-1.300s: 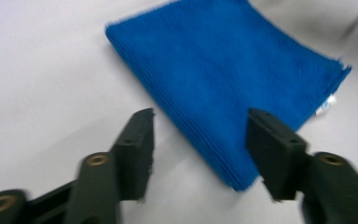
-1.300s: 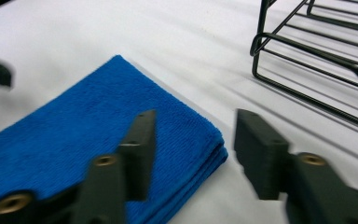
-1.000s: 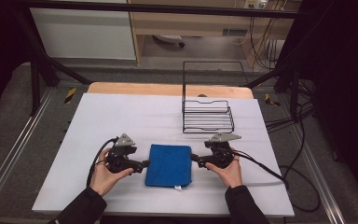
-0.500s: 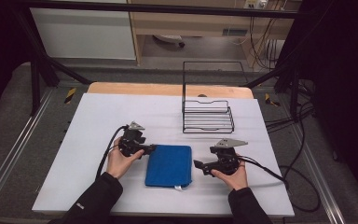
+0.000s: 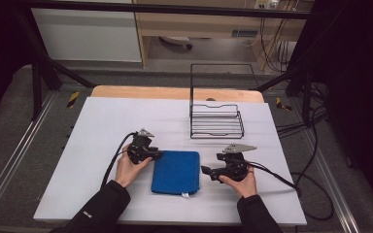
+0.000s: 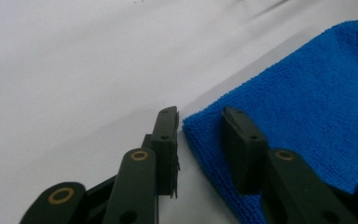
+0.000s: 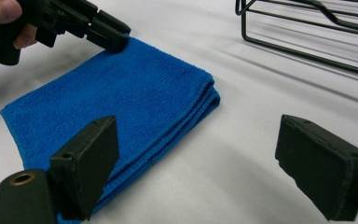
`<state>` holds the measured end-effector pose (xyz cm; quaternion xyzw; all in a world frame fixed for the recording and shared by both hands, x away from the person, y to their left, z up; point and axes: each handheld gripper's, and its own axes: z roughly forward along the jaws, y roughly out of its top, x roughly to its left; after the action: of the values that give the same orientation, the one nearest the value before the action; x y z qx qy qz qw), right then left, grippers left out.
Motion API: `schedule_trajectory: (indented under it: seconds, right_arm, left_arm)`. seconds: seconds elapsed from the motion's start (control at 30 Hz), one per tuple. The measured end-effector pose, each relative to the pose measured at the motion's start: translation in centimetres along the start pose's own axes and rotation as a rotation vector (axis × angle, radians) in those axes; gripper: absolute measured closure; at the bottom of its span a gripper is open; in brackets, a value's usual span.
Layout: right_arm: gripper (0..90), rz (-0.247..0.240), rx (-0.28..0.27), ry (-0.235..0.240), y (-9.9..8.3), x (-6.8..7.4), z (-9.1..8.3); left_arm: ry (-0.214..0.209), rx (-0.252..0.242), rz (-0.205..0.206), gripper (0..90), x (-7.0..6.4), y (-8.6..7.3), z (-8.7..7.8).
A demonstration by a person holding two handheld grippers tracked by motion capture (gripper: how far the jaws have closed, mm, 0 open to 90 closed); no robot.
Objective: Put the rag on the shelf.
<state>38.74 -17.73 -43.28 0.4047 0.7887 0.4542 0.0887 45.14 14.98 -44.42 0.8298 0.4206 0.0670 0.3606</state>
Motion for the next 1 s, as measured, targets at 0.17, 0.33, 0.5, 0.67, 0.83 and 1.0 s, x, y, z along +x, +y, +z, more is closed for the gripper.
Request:
schedule_trajectory:
  seconds: [0.17,0.33,0.5,0.67,0.83,1.0]
  right_arm:
    - [20.2,0.031,-0.034,-0.001,0.5,-0.3,0.0]
    - [28.3,0.049,-0.034,-0.029,1.2,-0.5,1.0]
    - [37.7,0.057,-0.009,-0.057,2.0,-0.7,2.9]
    - [46.4,0.072,0.037,-0.074,2.3,-0.9,5.2]
    - [55.7,0.094,0.064,-0.079,2.1,-1.3,6.1]
    - [65.3,0.105,0.081,-0.047,2.0,-1.2,6.3]
  left_arm:
    - [-0.023,0.003,-0.005,79.1,-0.1,-0.1,0.0]
    - [-0.017,-0.007,0.01,82.4,-0.3,-0.2,0.1]
    - [-0.006,-0.01,0.036,82.8,-0.5,-0.4,0.1]
    - [-0.019,-0.031,0.025,82.7,-0.3,-0.7,0.1]
    - [-0.02,-0.036,0.032,82.6,-0.3,-0.7,0.1]
    - [-0.015,-0.037,0.04,82.5,-0.4,-0.7,0.1]
